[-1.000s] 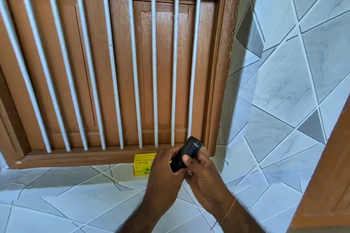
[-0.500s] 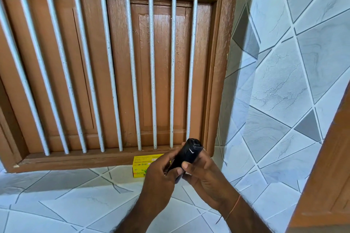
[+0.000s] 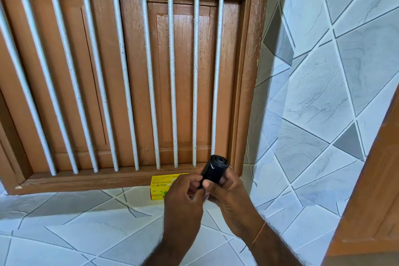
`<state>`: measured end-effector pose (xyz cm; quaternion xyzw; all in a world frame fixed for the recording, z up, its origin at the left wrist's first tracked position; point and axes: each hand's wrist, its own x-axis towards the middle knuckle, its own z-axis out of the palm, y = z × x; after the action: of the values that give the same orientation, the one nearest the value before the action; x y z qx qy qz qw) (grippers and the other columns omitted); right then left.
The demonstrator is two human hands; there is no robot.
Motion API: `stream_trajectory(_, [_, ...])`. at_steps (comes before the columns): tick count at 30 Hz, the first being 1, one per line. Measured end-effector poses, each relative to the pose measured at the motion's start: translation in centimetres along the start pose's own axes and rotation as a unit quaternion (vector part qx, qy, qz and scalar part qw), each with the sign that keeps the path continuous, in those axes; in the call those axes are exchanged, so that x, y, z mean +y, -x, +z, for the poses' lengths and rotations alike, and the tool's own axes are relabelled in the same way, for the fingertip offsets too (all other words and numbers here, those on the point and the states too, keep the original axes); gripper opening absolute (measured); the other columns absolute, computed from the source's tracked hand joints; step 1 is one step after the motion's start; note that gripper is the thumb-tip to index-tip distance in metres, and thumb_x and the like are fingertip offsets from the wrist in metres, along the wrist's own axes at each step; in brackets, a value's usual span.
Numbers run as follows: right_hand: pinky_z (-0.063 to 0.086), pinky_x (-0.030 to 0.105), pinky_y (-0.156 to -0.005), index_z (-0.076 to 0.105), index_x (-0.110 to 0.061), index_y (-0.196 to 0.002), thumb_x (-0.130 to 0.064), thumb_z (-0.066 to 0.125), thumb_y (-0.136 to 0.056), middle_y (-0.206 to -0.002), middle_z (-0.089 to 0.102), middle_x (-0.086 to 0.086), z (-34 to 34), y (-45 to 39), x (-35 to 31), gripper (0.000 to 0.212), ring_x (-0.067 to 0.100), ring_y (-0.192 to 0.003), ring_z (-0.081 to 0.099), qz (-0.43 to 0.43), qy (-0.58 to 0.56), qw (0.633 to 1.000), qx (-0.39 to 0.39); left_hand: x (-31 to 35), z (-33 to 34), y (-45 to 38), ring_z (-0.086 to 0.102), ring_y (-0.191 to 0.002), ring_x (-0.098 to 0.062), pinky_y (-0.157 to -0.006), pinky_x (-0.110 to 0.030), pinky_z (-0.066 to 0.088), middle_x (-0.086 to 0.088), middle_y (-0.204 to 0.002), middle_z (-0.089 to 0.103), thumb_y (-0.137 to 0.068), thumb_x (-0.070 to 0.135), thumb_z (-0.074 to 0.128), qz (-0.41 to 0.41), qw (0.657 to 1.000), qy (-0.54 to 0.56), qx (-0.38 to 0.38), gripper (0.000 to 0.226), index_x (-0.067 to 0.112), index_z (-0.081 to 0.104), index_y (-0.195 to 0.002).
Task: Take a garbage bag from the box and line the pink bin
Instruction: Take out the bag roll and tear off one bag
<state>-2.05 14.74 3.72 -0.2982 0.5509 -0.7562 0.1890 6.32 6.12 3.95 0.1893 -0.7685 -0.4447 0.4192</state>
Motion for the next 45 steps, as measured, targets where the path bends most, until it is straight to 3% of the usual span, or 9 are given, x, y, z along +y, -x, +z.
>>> stream_trajectory(3, [0.056,0.049,-0.089,0.058,-0.02,-0.121,-0.021,0.069,-0.081,-0.113,0.07,0.01,-0.2,0.1,0.2,0.042,0.029,-0.109,0.066,0.026,-0.014,1.0,0.003,0.3,-0.4,-0.6,0.064,-0.074,-0.005,-0.061,-0.015,0.052,0.015,-0.077,0.067,-0.082,0.011,0.074,-0.037,0.998,0.03,-0.038,0.029,0.037,0.06,-0.077])
stream_trajectory(8, [0.056,0.046,-0.087,0.062,-0.021,-0.119,-0.029,0.064,-0.082,-0.117,0.068,0.012,-0.5,0.1,0.3,0.038,0.03,-0.114,0.062,0.06,-0.052,0.997,0.009,0.3,-0.7,-1.3,0.063,-0.077,-0.008,-0.061,-0.017,0.052,0.016,-0.082,0.067,-0.081,0.015,0.075,-0.08,0.99,0.076,-0.085,0.029,0.04,0.062,-0.085])
stream_trajectory(12, [0.053,0.04,-0.081,0.061,-0.018,-0.123,-0.027,0.062,-0.086,-0.12,0.066,0.015,-0.9,0.1,0.4,0.038,0.031,-0.113,0.061,0.088,-0.105,0.99,-0.016,-0.5,-1.0,-1.8,0.065,-0.067,-0.008,-0.058,-0.015,0.053,0.008,-0.073,0.072,-0.076,0.012,0.078,-0.094,0.984,0.106,-0.112,0.018,0.027,0.073,-0.083])
stream_trajectory(17, [0.053,0.044,-0.086,0.057,-0.014,-0.13,-0.029,0.063,-0.087,-0.129,0.061,0.019,-1.0,0.1,0.4,0.047,0.033,-0.116,0.059,0.114,-0.147,0.982,-0.024,-1.1,-0.7,-1.8,0.067,-0.068,-0.01,-0.058,-0.019,0.055,0.005,-0.073,0.072,-0.08,0.014,0.076,-0.102,0.983,0.109,-0.103,0.004,0.017,0.073,-0.078])
stream_trajectory(24, [0.051,0.051,-0.091,0.053,-0.011,-0.135,-0.026,0.057,-0.092,-0.136,0.055,0.023,-1.0,-0.2,0.7,0.045,0.04,-0.121,0.053,0.16,-0.246,0.956,-0.018,-0.5,-0.7,-1.9,0.059,-0.068,-0.018,-0.062,-0.031,0.051,-0.002,-0.072,0.065,-0.093,0.021,0.061,-0.111,0.986,0.1,-0.075,0.015,0.015,0.065,-0.079])
stream_trajectory(28, [0.047,0.053,-0.097,0.055,-0.01,-0.133,-0.032,0.057,-0.09,-0.135,0.057,0.022,-0.9,-0.3,0.9,0.049,0.041,-0.123,0.053,0.198,-0.313,0.929,0.016,0.1,-1.1,-2.7,0.058,-0.072,-0.013,-0.059,-0.022,0.044,0.002,-0.076,0.064,-0.097,0.023,0.054,-0.163,0.977,0.12,-0.066,0.015,0.016,0.063,-0.087])
stream_trajectory(33, [0.052,0.053,-0.086,0.059,-0.009,-0.125,-0.022,0.085,-0.068,-0.125,0.064,0.021,-0.1,0.5,1.3,0.064,0.043,-0.117,0.057,0.248,-0.298,0.919,0.077,-0.3,-1.6,-3.9,0.063,-0.085,-0.021,-0.072,-0.032,0.051,-0.004,-0.087,0.067,-0.096,0.024,0.055,-0.204,0.969,0.129,-0.047,0.012,0.018,0.064,-0.089])
stream_trajectory(39, [0.054,0.047,-0.082,0.062,-0.009,-0.09,-0.012,0.072,-0.081,-0.113,0.07,0.021,0.4,2.0,1.7,0.014,0.041,-0.107,0.062,0.272,-0.307,0.907,0.093,-0.9,-3.2,-6.0,0.058,-0.078,-0.02,-0.068,-0.03,0.046,-0.006,-0.082,0.064,-0.095,0.019,0.058,-0.216,0.958,0.189,-0.005,0.012,0.013,0.064,-0.087])
stream_trajectory(45, [0.053,0.051,-0.087,0.053,-0.013,-0.068,-0.006,0.069,-0.081,-0.108,0.071,0.021,1.3,3.7,3.7,0.022,0.04,-0.105,0.064,0.298,-0.348,0.885,0.083,-0.7,-5.1,-8.4,0.059,-0.081,-0.021,-0.072,-0.031,0.049,-0.009,-0.085,0.065,-0.096,0.014,0.056,-0.223,0.942,0.249,0.038,0.012,0.011,0.063,-0.086])
